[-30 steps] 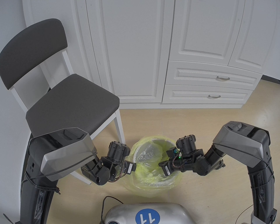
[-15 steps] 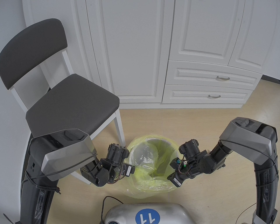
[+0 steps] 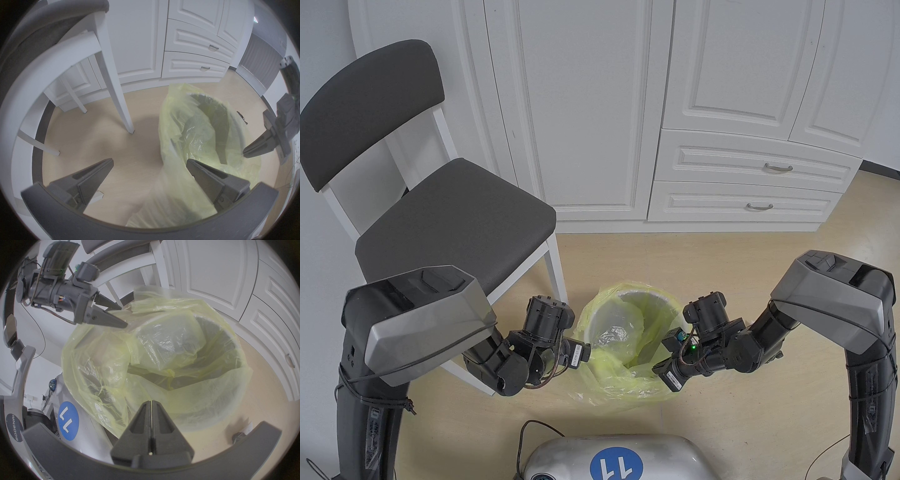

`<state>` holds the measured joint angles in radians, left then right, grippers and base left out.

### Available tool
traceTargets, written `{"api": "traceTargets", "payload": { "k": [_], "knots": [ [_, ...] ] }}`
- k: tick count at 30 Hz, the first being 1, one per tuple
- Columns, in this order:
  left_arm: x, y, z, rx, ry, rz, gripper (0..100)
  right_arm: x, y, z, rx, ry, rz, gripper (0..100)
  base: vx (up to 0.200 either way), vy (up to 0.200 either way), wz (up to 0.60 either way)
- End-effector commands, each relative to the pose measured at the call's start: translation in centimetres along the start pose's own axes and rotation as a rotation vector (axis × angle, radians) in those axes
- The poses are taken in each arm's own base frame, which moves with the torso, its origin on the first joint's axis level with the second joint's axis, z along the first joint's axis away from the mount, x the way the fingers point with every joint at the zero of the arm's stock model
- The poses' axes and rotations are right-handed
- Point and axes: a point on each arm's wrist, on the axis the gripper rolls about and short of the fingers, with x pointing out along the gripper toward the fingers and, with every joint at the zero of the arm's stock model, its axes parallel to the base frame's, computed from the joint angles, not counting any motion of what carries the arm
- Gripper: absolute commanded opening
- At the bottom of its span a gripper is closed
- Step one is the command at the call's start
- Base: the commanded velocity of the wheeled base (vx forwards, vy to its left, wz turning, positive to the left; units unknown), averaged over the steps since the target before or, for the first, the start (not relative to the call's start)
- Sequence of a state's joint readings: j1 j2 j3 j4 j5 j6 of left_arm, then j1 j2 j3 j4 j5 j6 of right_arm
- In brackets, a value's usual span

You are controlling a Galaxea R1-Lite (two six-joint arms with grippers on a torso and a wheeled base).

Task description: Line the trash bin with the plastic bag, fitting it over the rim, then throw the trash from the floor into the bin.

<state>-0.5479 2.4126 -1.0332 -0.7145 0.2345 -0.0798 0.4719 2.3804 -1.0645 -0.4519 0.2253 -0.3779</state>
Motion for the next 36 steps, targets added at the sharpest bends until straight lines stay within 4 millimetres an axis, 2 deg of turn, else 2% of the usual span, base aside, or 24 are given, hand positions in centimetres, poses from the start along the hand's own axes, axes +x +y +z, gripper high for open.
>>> {"api": "traceTargets", "payload": {
  "k": [1,2,3,6,8,11,12,15,16,21,23,24,26,31,36],
  "knots": [
    [-2.3,0.3,1.9,-0.013,-0.055,0.001,100,0.3,0.1,-0.4,0.003,0.011,0.005,0,0.000,0.000,0.00],
    [-2.3,0.3,1.9,-0.013,-0.055,0.001,100,0.3,0.1,-0.4,0.003,0.011,0.005,0,0.000,0.000,0.00],
    [-3.6,0.2,2.9,-0.012,-0.087,-0.004,100,0.3,0.1,-0.4,0.003,0.011,0.005,0,0.000,0.000,0.00],
    [-6.0,0.0,4.8,-0.012,-0.145,-0.023,100,0.4,0.1,-0.5,0.003,0.013,0.006,0,0.000,0.000,0.00],
    [-6.9,-0.9,5.5,-0.001,-0.170,-0.045,100,0.4,0.1,-0.5,0.003,0.013,0.006,0,0.000,0.000,0.00],
    [-7.5,-1.8,5.8,0.021,-0.188,-0.066,100,0.3,0.1,-0.4,0.003,0.011,0.005,0,0.000,0.000,0.00],
    [-7.8,-2.8,6.0,0.057,-0.207,-0.087,100,0.0,0.1,-0.3,0.003,0.005,0.002,0,0.000,0.000,0.00],
    [-7.5,-3.9,6.1,0.099,-0.219,-0.115,100,-0.4,0.2,-0.2,0.000,0.004,0.002,0,0.000,0.000,0.00],
    [-6.6,-4.8,6.2,0.115,-0.219,-0.124,0,-0.6,0.4,-0.4,0.000,0.011,0.006,0,0.000,0.000,0.00],
    [-3.2,-6.3,6.7,0.126,-0.185,-0.124,0,-0.8,1.3,-0.8,-0.013,0.009,0.014,0,0.000,0.000,0.00],
    [-2.7,-6.4,6.5,0.130,-0.162,-0.124,0,-0.8,1.4,-0.8,-0.014,0.003,0.012,0,0.000,0.000,0.00],
    [-1.2,-6.6,6.2,0.137,-0.111,-0.117,0,-1.0,1.8,-1.0,-0.019,-0.008,0.012,0,0.000,0.000,0.00],
    [0.5,-6.8,5.7,0.145,-0.080,-0.110,0,-1.7,2.3,-1.0,-0.029,-0.022,0.014,0,0.000,0.000,0.00],
    [1.5,-7.2,5.7,0.152,-0.049,-0.146,0,-2.5,3.3,-1.2,-0.042,-0.017,0.030,0,0.000,0.000,0.00],
    [2.9,-7.9,4.7,0.185,0.073,-0.200,0,-2.8,4.6,-1.4,-0.061,-0.004,0.053,0,0.000,0.000,0.00]
  ]
}}
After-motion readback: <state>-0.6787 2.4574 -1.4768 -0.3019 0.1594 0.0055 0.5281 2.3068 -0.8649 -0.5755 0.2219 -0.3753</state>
